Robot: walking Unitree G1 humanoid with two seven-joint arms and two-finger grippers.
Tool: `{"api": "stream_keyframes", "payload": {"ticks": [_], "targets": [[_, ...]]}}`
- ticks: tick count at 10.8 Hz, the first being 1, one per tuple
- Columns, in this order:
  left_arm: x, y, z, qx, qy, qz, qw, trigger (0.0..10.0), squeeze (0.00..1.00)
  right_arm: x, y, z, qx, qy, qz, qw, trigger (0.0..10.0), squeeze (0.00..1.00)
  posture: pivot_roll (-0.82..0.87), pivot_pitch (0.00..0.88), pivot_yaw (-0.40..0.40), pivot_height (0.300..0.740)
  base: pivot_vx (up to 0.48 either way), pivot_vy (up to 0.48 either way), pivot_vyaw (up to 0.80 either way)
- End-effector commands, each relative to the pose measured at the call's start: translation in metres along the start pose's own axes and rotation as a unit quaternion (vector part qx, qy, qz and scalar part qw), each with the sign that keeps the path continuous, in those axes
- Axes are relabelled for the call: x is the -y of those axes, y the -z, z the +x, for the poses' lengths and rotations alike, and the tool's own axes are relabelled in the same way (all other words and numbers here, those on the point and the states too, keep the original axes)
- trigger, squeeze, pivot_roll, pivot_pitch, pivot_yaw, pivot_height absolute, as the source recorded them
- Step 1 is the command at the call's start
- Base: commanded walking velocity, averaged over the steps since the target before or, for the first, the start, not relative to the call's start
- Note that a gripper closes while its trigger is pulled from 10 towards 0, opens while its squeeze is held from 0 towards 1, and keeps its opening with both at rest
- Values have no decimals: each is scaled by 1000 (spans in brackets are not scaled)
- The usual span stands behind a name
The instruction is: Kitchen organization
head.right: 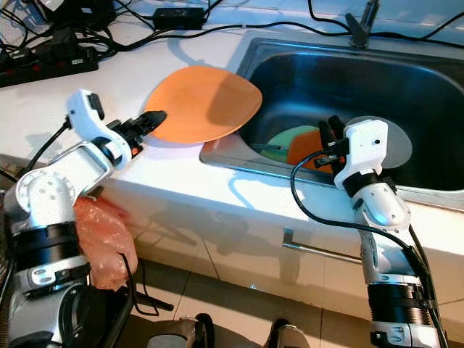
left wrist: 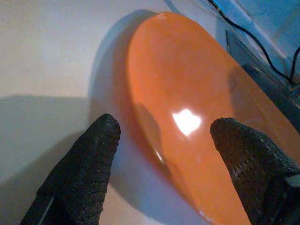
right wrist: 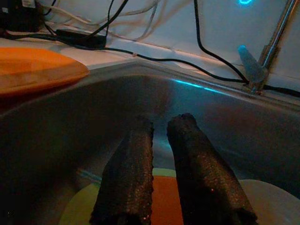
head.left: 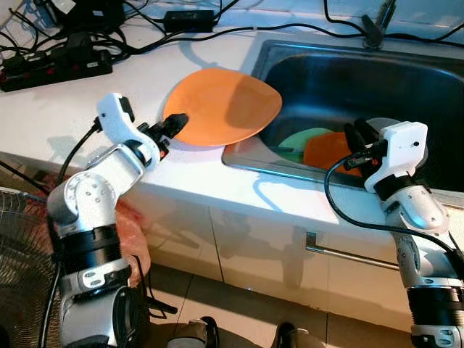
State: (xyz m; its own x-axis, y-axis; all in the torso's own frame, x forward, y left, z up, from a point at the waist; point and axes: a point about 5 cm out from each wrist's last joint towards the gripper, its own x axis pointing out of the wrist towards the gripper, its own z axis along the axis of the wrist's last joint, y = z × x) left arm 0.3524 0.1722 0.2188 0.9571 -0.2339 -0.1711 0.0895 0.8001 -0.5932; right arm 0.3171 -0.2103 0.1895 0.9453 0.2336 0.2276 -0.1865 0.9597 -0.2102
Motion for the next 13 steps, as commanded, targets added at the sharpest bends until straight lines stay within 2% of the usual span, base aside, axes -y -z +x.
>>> {"api": "stream_keyframes", "payload": {"ticks": [1,7,9,10,11,13], "targets": [[-1,9,5,-21,-9,0,1000,10000,0,-2,2,0,-6,-5,7,1000,10000,0,13,151,75,740,0,0,0],[20,16,20,-30,22,-5,999,10000,0,-5,2,-3,-9,-9,9,1000,10000,0,-4,165,68,740,0,0,0],[23,20,23,-32,21,-5,999,10000,0,-5,2,-4,-10,-11,10,1000,10000,0,-10,166,67,740,0,0,0],[23,24,24,-35,19,-8,999,8353,0,-5,2,-5,-11,-11,10,1000,10000,0,-15,168,66,740,0,0,0],[21,26,24,-36,16,-8,999,0,0,-5,2,-6,-13,-10,9,1000,10000,0,-15,168,66,740,0,0,0],[19,27,26,-34,12,-4,999,0,0,-5,2,-6,-14,-11,10,1000,10000,0,-12,177,61,740,0,0,0]]}}
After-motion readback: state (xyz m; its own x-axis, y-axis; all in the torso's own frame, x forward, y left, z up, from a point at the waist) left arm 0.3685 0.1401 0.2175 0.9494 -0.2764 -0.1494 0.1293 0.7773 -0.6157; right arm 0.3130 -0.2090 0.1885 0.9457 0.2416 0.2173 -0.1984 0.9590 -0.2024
